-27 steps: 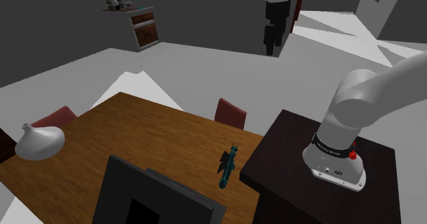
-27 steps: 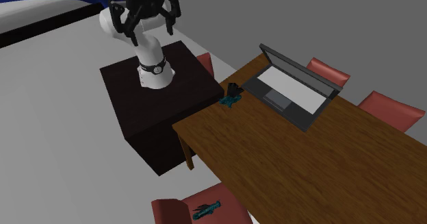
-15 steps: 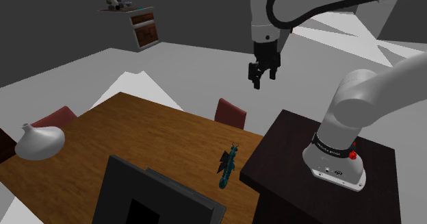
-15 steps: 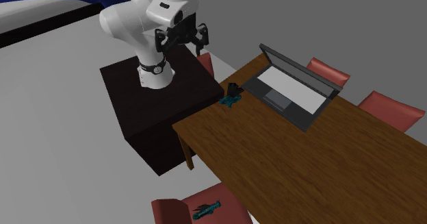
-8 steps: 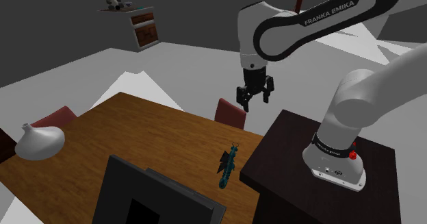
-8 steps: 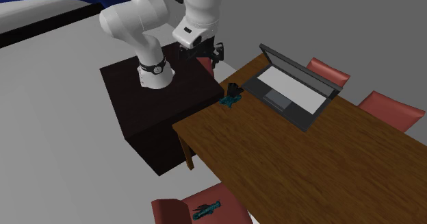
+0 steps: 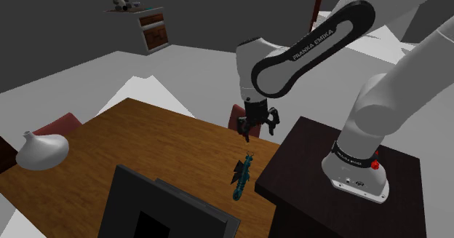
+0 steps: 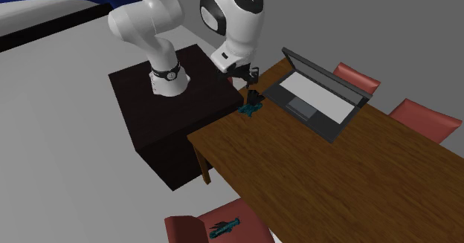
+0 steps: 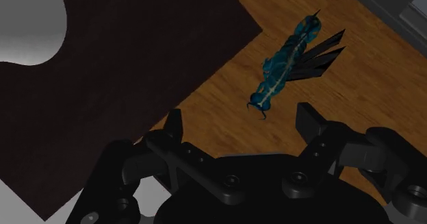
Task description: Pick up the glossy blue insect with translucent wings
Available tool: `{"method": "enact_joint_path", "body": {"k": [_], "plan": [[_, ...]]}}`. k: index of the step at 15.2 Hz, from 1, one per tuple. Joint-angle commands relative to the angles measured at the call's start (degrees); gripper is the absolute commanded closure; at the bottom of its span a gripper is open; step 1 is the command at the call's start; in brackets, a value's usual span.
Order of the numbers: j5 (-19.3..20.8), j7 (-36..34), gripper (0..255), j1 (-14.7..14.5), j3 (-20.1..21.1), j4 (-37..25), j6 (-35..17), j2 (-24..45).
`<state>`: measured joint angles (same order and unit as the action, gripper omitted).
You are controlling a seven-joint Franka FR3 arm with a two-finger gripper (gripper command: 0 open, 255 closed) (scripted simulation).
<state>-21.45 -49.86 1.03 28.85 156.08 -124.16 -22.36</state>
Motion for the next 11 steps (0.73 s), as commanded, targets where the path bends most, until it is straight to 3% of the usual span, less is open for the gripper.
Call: {"method": "enact_joint_path", "body": {"k": [1,4,7,11], "plan": [[-0.75,-5.1,0,0.5,2.9,-0.95,-5.13,6.01],[0.41,-12.52,0,1.69,5.94,-2.92,-11.75,14.76],[4.23,-21.12,0,2.32,7.46,-5.54,-18.12,24.19],[7.04,-22.69,0,1.86,6.63,-5.41,-22.13,28.45]]}}
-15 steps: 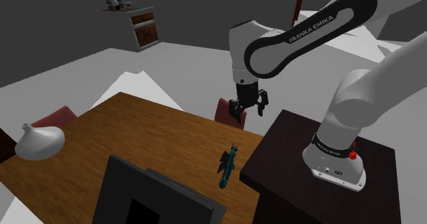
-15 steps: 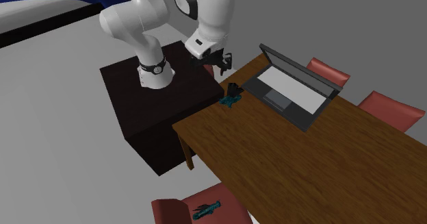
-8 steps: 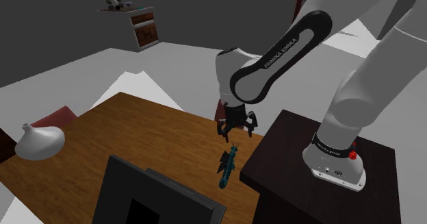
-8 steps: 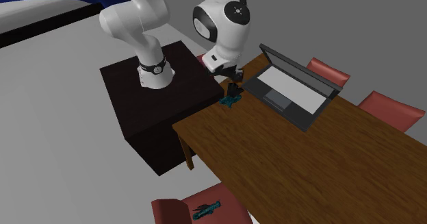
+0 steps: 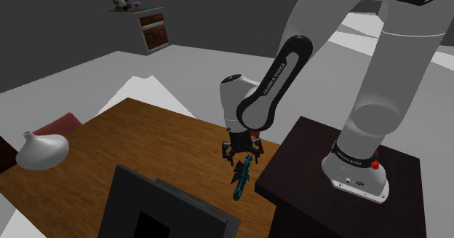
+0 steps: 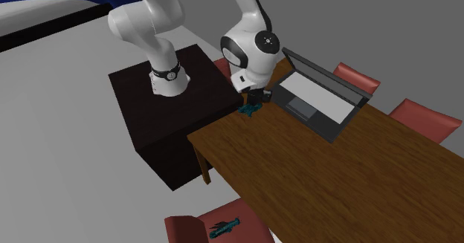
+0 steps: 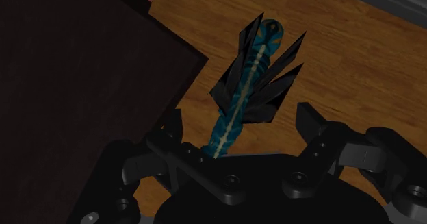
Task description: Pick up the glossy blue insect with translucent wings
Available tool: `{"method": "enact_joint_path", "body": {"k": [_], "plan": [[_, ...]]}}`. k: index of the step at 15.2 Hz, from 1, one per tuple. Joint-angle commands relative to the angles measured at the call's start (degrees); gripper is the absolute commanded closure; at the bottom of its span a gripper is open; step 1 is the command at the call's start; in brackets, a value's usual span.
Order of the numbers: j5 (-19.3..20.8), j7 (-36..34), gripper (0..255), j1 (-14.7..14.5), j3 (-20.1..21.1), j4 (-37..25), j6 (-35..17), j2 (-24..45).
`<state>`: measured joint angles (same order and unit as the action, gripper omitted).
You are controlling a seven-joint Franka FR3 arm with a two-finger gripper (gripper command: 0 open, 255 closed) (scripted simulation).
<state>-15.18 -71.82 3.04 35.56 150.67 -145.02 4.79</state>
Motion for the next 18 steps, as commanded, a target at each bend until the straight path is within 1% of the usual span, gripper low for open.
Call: {"method": "enact_joint_path", "body": {"k": [1,4,6,7,16,18], "plan": [[1.56,-1.17,0,-0.29,-0.34,0.0,-2.24,2.38],[3.68,-2.37,0,-0.79,-1.23,-0.08,-4.7,5.18],[3.67,-2.36,0,-0.82,-1.26,-0.08,-4.7,5.18],[3.72,-2.35,255,-0.8,-1.3,-0.08,-4.74,5.23],[3.67,-2.36,255,-0.82,-1.26,-0.08,-4.7,5.18],[2.03,-1.44,255,-0.35,-0.49,-0.01,-2.8,3.01]]}}
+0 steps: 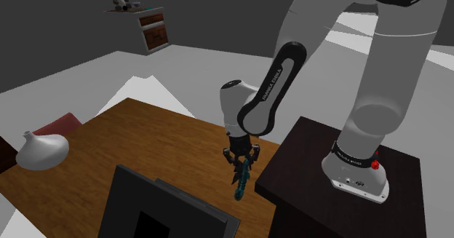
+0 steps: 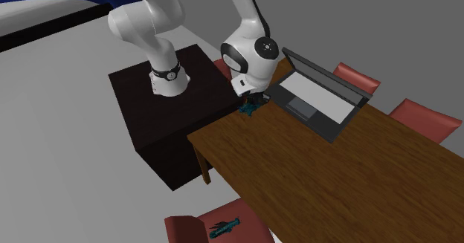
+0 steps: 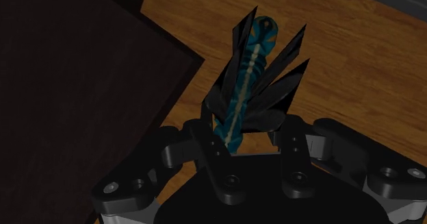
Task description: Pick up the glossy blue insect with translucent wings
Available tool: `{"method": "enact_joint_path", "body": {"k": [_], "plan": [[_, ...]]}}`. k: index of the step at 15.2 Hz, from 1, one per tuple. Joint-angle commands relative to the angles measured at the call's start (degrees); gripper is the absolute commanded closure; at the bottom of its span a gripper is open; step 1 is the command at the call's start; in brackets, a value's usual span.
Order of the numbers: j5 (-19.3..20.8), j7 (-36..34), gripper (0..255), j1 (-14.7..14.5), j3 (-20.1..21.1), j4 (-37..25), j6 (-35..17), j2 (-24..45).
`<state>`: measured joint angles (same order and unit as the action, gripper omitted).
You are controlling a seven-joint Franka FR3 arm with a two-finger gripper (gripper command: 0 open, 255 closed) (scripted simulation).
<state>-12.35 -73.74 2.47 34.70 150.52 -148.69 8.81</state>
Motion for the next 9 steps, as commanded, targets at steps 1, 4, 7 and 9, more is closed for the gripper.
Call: {"method": "enact_joint_path", "body": {"k": [1,4,7,9], "plan": [[-1.59,0.92,255,0.41,0.7,0.15,1.83,-2.09],[-3.82,2.17,255,0.75,1.38,0.09,4.81,-5.31],[-5.74,3.23,255,0.85,1.66,-0.1,7.87,-8.46],[-6.83,3.82,255,0.81,1.67,-0.29,9.92,-10.48]]}}
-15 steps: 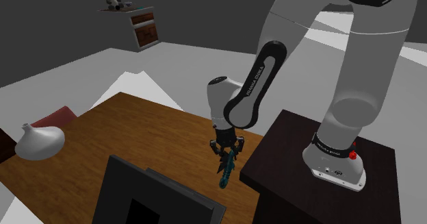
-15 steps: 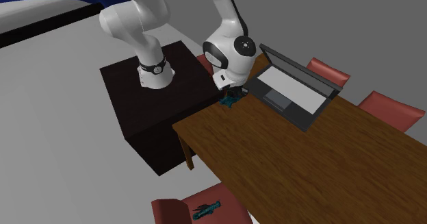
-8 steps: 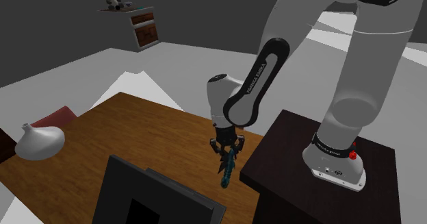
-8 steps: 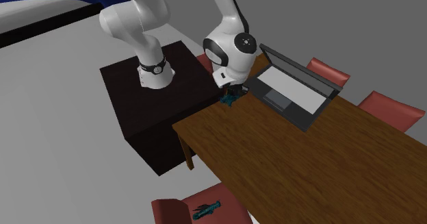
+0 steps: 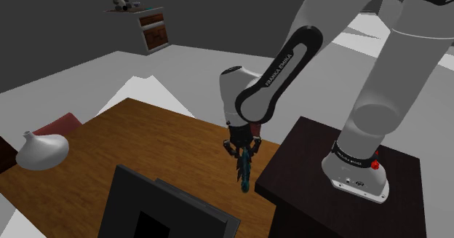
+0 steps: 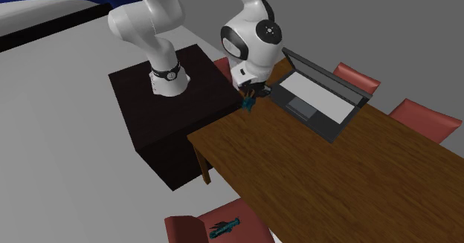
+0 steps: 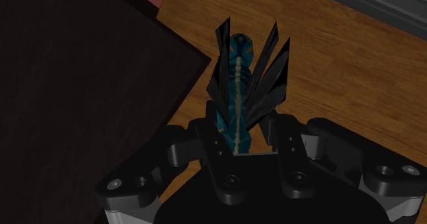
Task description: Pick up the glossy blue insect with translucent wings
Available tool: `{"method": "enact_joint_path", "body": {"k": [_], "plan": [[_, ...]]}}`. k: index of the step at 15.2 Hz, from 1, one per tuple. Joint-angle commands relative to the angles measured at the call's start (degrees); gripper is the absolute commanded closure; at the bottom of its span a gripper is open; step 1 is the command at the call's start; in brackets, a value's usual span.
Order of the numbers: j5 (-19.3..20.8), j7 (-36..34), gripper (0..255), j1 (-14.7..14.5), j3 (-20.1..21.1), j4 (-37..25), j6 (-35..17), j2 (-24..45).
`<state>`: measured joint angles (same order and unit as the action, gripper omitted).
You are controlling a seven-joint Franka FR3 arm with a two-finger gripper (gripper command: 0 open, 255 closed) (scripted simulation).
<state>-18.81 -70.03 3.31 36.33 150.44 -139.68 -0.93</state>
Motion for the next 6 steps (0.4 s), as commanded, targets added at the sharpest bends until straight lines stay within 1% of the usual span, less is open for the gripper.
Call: {"method": "enact_joint_path", "body": {"k": [1,4,6], "plan": [[-0.85,0.37,255,-0.06,0.0,-0.33,1.95,-1.73],[-2.09,1.02,255,-0.21,-0.22,-0.77,5.04,-4.59],[-2.15,1.05,255,-0.25,-0.26,-0.79,5.2,-4.73]]}}
